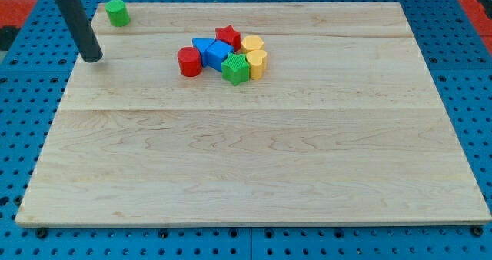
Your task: Point your arm at yellow hexagon
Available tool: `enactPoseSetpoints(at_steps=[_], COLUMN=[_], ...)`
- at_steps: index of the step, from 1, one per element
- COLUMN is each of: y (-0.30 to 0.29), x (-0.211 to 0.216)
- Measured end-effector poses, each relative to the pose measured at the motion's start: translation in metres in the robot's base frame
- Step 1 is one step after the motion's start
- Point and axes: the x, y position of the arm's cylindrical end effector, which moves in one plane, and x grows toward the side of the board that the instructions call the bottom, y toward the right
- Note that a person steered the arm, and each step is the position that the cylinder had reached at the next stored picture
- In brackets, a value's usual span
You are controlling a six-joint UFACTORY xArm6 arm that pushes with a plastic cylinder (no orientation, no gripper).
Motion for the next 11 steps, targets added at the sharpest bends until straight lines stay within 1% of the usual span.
enactPoseSetpoints(at_steps=[1,2,3,4,6,7,8,9,10,11], y=[0.003,0.006,0.011,0.022,0.136,0.202,0.284,0.298,0.266,0.254], x=[0.019,0.019,0.009,-0.011,-0.086,-0.096,-0.083,-0.067,-0.064,-0.047])
